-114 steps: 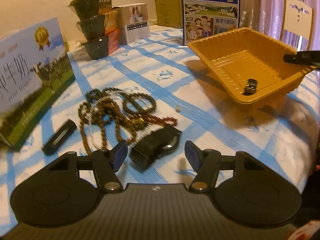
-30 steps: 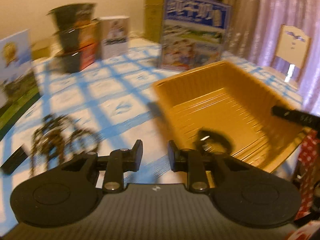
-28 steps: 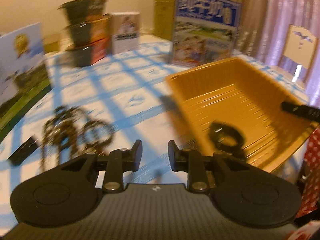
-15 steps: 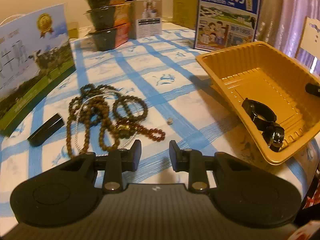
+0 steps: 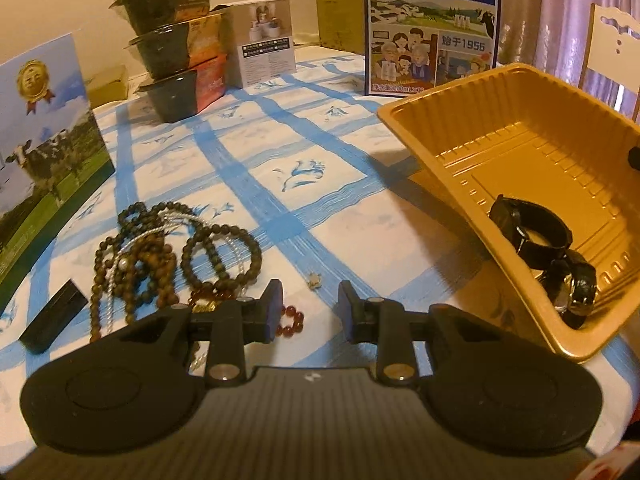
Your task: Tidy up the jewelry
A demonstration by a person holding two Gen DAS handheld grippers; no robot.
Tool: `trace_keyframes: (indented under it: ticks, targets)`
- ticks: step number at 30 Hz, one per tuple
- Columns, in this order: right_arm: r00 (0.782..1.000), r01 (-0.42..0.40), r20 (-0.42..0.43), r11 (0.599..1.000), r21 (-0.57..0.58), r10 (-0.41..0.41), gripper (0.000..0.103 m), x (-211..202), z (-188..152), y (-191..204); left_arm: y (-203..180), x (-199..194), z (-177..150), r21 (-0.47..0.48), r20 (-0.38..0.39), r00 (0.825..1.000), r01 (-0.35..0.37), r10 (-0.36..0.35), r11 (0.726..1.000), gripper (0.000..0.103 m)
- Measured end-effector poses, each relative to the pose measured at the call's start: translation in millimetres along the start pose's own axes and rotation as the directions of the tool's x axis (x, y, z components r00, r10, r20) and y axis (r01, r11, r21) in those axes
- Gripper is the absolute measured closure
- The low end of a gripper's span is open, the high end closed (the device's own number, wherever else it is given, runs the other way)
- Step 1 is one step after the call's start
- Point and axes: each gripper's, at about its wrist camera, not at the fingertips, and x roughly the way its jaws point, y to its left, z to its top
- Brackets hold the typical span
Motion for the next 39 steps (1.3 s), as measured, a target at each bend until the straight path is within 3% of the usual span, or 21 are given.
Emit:
trace_keyframes:
  ticks: [6,12,16,23,32,39]
  targets:
    - [0.999,0.040,0.021,0.999,0.018,-0.040,0.096,0,-2,5,0,13,4,0.004,-0.004,1.000,-0.009,0.009,1.000,0.077]
    - [0.999,0.039,0.028,0.999,0.012,-0.039,0.096,1,-3,9,-1,19,3,-0.001,-0.008,1.000,-0.012,0.012,1.000,0.085]
    - [0.999,0.038,0.020,0.999,0.024,-0.038,0.096,3,-3,7,-4,21,3,0.011,-0.003,1.000,-0.008,0.008,1.000,0.097]
    - [0.999,0.035,0.022,0.999,0.019,-0.036,0.096,2,-4,8,-11,8,5,0.036,0.025,1.000,-0.006,0.005,0.999,0.097]
    - [0.999,0.033,0.019,0.999,0.017,-0.034,0.096,2,-4,11,-34,-48,26,-0.025,0.100,0.985,0.141,-0.138,0.990,0.097]
    - [0.999,0.030,0.021,0.999,0.010,-0.031,0.096,1,-5,13,-86,-62,36,0.007,0.110,0.944,0.314,-0.312,0.950,0.097]
